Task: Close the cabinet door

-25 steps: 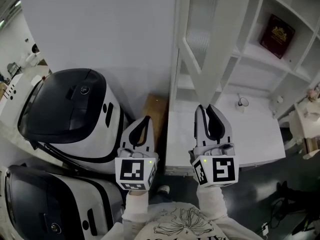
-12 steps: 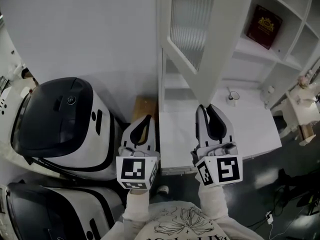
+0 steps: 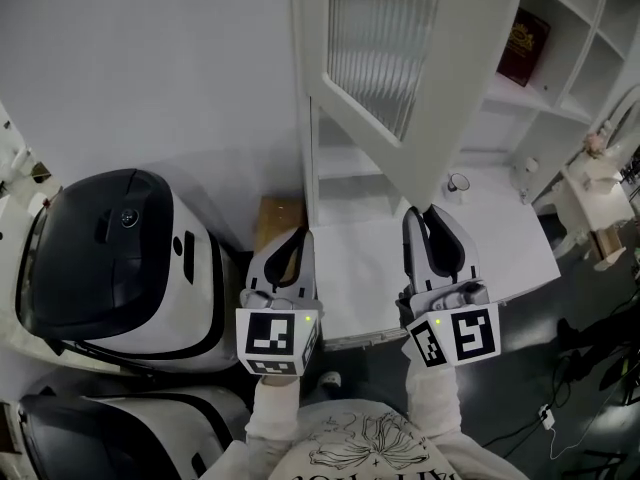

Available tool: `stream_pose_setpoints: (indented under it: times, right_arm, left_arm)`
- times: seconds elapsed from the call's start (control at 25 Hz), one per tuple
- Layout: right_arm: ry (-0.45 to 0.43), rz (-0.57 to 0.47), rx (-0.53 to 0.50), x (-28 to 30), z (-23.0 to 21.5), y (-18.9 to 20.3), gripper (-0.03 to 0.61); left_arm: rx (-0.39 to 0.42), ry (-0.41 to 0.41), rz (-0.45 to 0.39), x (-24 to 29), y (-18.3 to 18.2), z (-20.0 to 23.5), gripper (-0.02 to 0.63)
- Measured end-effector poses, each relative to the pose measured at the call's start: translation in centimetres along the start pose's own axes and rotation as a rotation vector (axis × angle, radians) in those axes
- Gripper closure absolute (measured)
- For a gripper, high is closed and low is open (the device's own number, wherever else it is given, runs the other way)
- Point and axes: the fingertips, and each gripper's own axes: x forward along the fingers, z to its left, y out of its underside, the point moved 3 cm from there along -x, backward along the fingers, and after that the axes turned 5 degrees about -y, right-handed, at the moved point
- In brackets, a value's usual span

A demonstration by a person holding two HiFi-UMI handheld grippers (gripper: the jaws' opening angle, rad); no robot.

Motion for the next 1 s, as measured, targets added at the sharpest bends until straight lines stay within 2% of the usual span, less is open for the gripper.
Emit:
stream_pose_setpoints:
  times: [0.56, 1.0]
  right_arm:
    - [0.030, -0.010, 0.020, 0.3, -2.0, 0.5, 0.514]
    - [0.038, -0.011, 0.031, 0.9, -6.1, 1.2, 0.506]
  left_arm:
    - [-0.004, 0.113, 0.045, 3.0, 1.6, -2.2, 0.609]
    - [0.004, 0.147, 0.049, 6.5, 1.5, -4.8, 0.609]
